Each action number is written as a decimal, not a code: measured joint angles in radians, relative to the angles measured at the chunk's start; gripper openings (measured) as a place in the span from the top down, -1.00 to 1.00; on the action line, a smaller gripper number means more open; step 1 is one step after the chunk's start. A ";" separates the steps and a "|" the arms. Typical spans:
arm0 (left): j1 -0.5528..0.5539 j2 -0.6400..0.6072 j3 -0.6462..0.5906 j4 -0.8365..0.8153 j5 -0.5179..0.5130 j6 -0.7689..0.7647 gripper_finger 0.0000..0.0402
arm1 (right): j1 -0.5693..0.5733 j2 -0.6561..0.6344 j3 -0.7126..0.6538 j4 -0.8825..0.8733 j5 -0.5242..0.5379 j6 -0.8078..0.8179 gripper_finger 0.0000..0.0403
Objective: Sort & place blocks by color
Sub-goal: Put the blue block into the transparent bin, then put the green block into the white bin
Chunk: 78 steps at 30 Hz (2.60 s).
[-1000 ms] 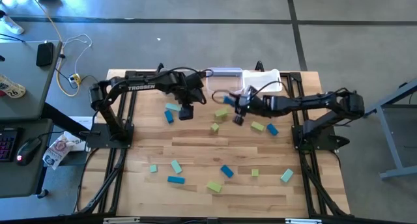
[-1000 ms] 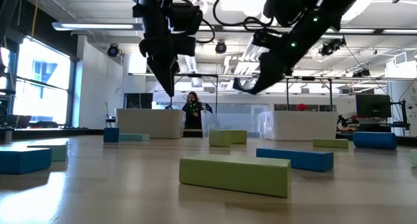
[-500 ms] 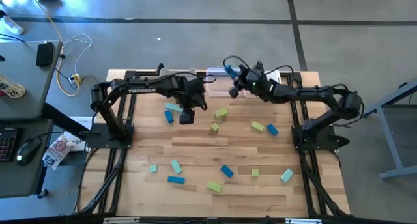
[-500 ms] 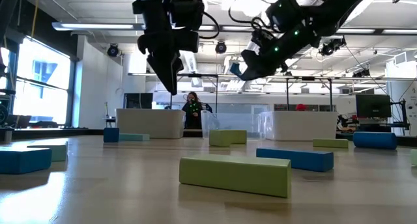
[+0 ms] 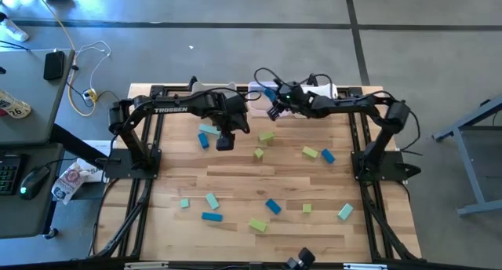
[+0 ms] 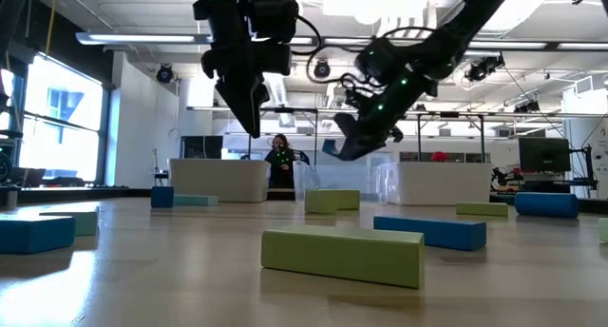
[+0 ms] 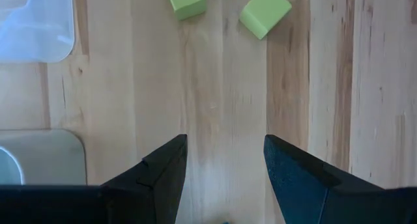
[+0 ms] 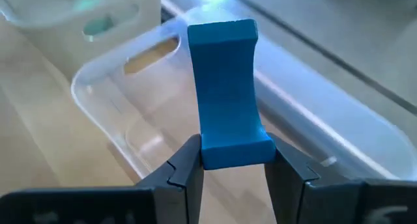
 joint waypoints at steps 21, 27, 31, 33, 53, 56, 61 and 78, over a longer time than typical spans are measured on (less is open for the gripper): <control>0.000 0.000 0.000 0.002 0.000 0.000 0.06 | -0.003 0.140 0.256 -0.433 -0.034 0.089 0.46; -0.002 0.000 0.000 -0.019 0.000 -0.002 0.06 | -0.003 0.140 0.256 -0.462 -0.031 0.086 0.26; -0.012 0.000 0.000 -0.070 0.013 0.002 0.06 | -0.003 0.140 0.256 -0.462 -0.024 0.083 0.07; -0.019 0.000 0.000 -0.089 0.047 0.011 0.06 | -0.003 0.140 0.256 -0.461 -0.023 0.066 0.00; -0.152 0.000 0.000 -0.189 0.174 -0.071 0.17 | 0.014 -0.062 0.256 -0.553 -0.015 0.007 -0.02; -0.175 0.000 0.000 -0.163 0.174 -0.071 0.18 | 0.023 -0.089 0.256 -0.608 -0.043 0.025 -0.02; -0.224 0.000 0.000 -0.105 0.173 -0.071 0.19 | 0.061 -0.113 0.256 -0.670 -0.064 0.043 -0.03; -0.360 0.000 0.000 0.100 0.168 -0.110 0.06 | 0.191 -0.222 0.255 -0.697 -0.001 0.137 -0.03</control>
